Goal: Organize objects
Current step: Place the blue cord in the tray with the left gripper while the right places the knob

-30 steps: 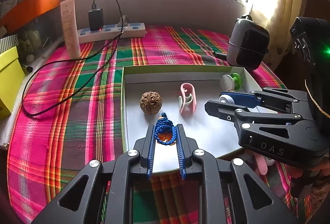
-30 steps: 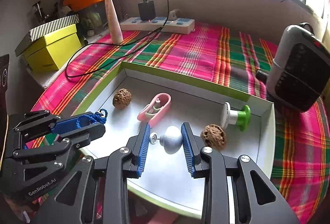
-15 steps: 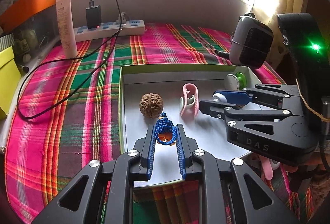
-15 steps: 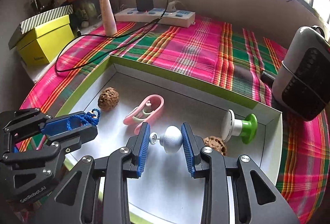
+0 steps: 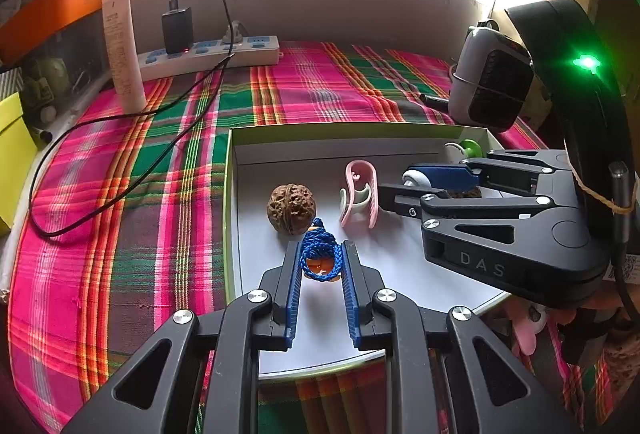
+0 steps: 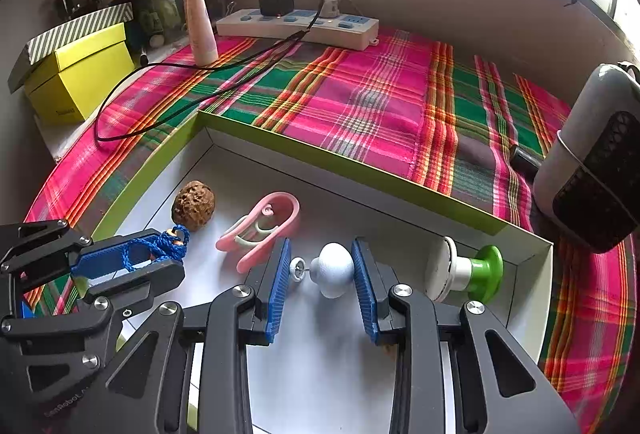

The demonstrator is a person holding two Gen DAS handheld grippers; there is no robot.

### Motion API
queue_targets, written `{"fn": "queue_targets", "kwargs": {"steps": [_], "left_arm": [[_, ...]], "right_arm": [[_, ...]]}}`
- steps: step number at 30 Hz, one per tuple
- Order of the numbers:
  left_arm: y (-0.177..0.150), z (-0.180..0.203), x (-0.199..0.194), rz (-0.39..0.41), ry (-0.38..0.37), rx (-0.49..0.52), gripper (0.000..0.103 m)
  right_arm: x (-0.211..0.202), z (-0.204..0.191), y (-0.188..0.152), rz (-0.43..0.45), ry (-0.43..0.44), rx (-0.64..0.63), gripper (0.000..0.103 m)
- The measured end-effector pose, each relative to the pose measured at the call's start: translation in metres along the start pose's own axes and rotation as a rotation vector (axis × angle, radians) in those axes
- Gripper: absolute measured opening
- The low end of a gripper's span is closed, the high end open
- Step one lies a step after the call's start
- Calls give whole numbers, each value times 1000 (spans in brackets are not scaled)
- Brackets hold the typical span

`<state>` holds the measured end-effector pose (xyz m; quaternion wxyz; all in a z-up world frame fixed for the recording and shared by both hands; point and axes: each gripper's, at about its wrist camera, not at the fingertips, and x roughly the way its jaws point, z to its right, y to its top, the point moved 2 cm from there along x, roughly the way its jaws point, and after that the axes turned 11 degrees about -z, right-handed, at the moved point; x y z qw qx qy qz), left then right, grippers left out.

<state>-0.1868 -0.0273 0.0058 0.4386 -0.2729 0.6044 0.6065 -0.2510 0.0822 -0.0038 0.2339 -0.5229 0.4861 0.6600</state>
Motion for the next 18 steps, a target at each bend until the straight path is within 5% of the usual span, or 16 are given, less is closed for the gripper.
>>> {"fn": "queue_targets", "kwargs": {"steps": [18], "left_arm": [[2, 0, 1, -7, 6, 5, 21]], "right_arm": [[3, -1, 2, -5, -10, -3, 32]]}}
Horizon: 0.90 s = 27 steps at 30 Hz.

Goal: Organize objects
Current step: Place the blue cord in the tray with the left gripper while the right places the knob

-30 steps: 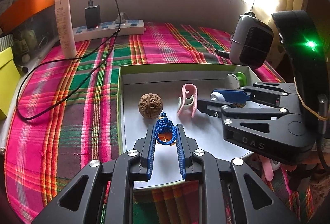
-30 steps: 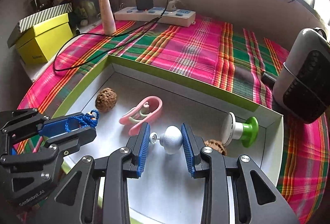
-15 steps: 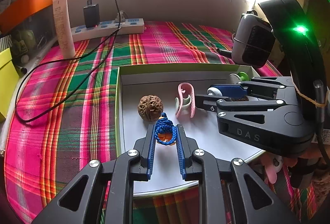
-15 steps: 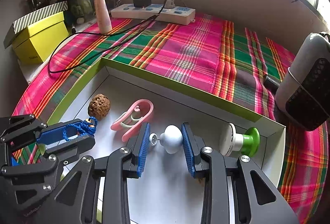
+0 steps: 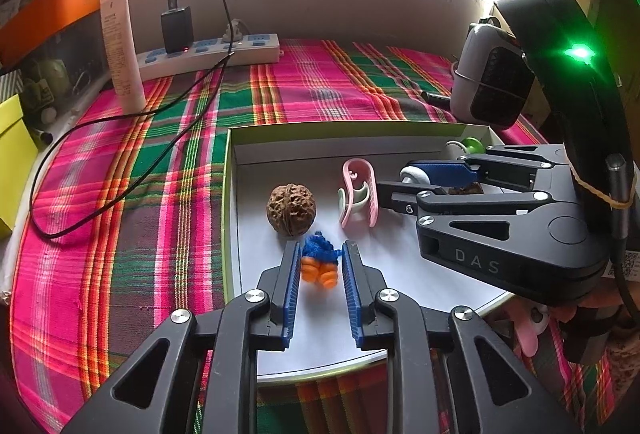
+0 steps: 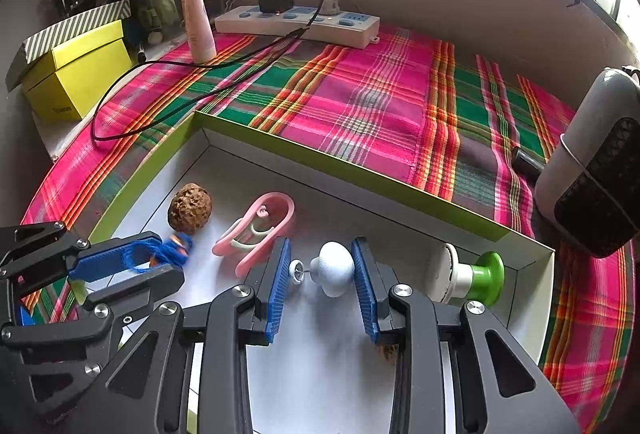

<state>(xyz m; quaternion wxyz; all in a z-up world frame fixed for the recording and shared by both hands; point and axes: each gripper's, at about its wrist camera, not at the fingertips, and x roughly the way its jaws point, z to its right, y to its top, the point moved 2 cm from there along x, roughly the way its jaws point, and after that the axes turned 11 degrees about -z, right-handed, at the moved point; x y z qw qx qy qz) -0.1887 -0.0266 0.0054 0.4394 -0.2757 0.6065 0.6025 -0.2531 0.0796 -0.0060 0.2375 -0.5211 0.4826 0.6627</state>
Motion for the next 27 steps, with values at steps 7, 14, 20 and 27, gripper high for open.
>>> {"fn": "queue_targets", "kwargs": {"steps": [7, 14, 20, 27], "left_arm": [[-1, 1, 1, 0, 1, 2, 25], [-3, 4, 0, -1, -8, 7, 30], [-4, 3, -3, 1, -8, 10, 34], [-5, 2, -10, 7, 8, 9, 40]], "right_arm": [[0, 0, 0, -1, -1, -5, 33], [0, 2, -1, -4, -7, 2, 39], [-3, 4, -2, 0, -15, 12, 43], [-10, 5, -4, 18, -10, 27, 44]]}}
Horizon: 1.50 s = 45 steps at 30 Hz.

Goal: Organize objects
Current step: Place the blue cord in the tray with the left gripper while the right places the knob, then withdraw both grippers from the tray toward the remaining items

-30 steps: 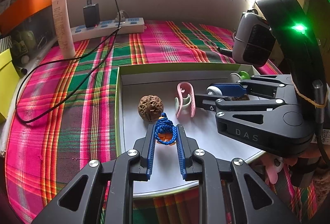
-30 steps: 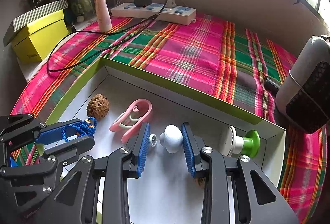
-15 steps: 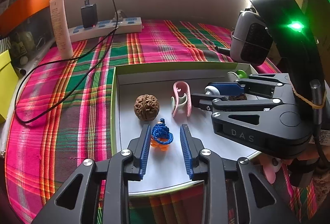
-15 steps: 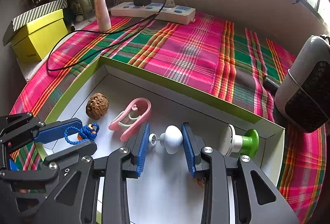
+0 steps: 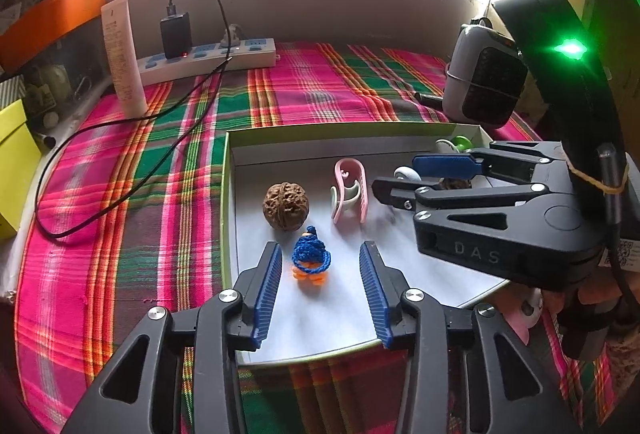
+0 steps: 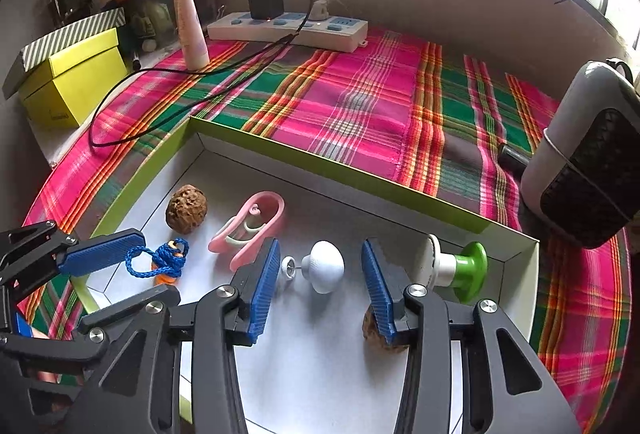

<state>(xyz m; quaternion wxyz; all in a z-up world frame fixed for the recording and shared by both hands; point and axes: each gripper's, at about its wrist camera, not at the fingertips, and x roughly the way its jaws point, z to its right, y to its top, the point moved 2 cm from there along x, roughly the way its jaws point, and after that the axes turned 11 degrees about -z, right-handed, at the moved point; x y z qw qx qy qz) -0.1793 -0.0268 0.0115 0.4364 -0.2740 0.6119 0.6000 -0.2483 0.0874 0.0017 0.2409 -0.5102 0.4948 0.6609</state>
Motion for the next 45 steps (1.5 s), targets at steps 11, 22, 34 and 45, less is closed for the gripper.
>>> {"fn": "queue_targets", "kwargs": {"steps": [11, 22, 34, 45], "left_arm": [[-8, 3, -14, 12, 11, 4, 49], [-21, 7, -28, 19, 9, -12, 49], [-38, 14, -43, 30, 10, -23, 49], [-57, 18, -61, 63, -40, -37, 49]], "right_arm": [[-15, -4, -7, 30, -9, 4, 52], [-37, -3, -25, 64, -14, 44, 52], [-60, -3, -52, 105, -4, 97, 52], [-82, 0, -86, 145, -17, 145, 52]]}}
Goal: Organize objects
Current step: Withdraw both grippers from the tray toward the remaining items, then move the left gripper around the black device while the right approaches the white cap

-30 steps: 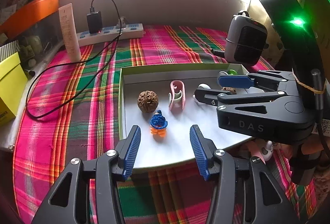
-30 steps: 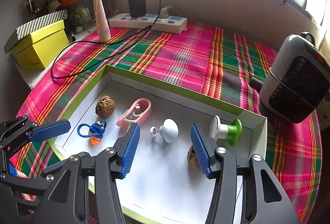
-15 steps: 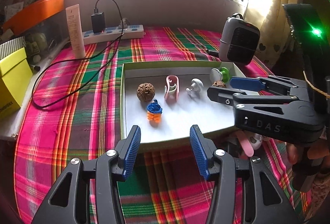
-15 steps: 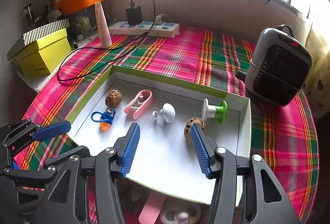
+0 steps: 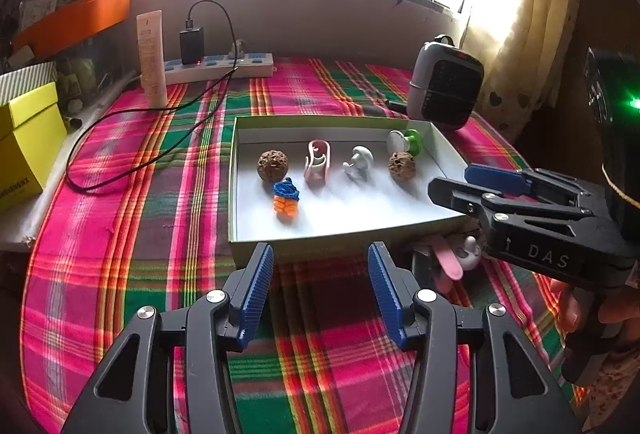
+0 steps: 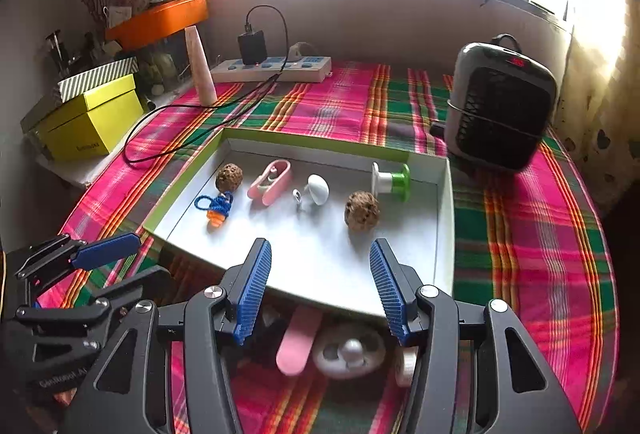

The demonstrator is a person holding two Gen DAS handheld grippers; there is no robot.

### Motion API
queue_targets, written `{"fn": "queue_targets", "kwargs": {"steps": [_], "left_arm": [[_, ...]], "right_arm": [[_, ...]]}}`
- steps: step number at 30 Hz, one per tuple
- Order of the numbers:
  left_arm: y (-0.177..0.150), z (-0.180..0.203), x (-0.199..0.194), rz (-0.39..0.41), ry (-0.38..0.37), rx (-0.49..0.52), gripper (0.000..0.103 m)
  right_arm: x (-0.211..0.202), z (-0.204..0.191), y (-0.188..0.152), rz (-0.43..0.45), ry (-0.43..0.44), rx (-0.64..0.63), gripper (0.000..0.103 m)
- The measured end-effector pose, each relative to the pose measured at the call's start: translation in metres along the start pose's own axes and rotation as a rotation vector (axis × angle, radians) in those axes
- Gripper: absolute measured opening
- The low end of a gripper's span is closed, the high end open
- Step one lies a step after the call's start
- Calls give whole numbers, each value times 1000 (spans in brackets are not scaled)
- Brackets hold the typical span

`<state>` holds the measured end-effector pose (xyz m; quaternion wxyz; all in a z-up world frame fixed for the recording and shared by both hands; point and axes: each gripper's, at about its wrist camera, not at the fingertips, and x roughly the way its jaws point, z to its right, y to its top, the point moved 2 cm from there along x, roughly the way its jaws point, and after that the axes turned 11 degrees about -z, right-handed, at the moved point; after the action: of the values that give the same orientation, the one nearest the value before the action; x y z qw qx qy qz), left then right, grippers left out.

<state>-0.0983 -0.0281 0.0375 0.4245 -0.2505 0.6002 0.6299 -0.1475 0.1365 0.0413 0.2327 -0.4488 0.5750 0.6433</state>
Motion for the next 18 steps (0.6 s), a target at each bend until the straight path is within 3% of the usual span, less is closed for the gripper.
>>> {"fn": "queue_targets", "kwargs": {"steps": [12, 18], "left_arm": [[-18, 17, 5, -41, -110, 12, 49], [-23, 33, 12, -68, -126, 50, 49]], "right_arm": [[-17, 12, -41, 30, -39, 37, 52], [-19, 20, -59, 22, -71, 47, 52]]}}
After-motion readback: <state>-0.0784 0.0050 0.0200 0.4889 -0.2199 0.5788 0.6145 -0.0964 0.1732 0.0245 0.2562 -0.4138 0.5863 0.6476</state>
